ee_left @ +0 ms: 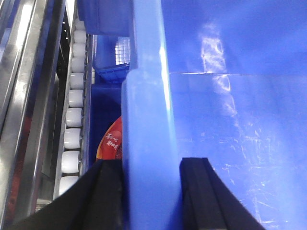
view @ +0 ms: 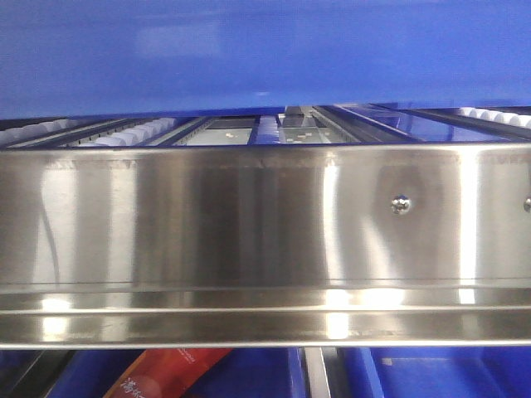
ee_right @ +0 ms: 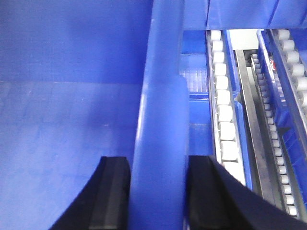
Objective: Move blue bin to conveyor side
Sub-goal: 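Lift the blue bin with both grippers and pull it off the rack, then carry the blue bin in both grippers while driving to the conveyor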
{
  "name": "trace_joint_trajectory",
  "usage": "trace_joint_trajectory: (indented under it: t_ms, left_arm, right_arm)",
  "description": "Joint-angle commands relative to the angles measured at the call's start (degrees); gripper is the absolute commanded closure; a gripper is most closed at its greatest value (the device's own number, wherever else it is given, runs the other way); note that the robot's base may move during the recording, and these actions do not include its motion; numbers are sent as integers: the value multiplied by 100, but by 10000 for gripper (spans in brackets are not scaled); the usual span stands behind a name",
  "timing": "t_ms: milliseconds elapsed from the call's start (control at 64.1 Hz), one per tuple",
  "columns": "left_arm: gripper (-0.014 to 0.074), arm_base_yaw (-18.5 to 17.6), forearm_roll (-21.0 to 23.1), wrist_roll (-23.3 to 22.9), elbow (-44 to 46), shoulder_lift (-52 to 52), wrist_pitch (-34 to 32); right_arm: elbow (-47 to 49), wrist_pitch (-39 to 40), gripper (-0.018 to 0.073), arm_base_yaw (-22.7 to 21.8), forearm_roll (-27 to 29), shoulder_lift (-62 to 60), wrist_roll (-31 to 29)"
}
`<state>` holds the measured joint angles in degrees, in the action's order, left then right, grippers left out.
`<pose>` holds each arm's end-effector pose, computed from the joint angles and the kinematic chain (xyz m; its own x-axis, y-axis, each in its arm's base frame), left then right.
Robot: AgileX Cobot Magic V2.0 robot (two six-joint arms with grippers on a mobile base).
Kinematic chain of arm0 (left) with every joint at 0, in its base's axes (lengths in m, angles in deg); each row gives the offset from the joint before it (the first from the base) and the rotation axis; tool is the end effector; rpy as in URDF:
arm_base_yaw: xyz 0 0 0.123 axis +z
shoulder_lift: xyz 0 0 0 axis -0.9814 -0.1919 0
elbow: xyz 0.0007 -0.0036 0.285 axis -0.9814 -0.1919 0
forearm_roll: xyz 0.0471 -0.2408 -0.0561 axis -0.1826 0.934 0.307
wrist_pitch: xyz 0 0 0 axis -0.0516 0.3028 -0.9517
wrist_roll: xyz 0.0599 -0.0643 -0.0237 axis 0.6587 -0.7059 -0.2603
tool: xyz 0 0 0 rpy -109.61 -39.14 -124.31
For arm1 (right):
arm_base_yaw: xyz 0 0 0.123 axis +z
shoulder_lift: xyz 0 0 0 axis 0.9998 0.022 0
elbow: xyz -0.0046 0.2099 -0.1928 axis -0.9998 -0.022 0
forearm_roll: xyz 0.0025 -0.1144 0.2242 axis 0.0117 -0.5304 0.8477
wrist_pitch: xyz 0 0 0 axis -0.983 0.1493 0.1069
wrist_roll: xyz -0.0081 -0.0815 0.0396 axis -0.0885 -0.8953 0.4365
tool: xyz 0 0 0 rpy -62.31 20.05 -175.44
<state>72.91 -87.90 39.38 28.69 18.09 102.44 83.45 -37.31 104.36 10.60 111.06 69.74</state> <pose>0.1893 -0.0225 0.4736 -0.6870 -0.1312 -0.7147 -0.0144 0.9858 -0.1671 0.1651 0.0445 0.4760 -0.6429 -0.0243 -0.7656 -0.1623 0.9811 0.1051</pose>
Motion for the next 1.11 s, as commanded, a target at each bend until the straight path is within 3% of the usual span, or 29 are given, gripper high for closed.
trace_joint_trajectory:
  t_ms: [0,1092]
  left_arm:
    - [616,-8,-124,42,69,123,-417]
    - [616,-8,-124,42,69,123,-417]
  right_arm:
    - [75,570,638,6,-273,-133,-103]
    - [75,570,638,6,-273,-133,-103]
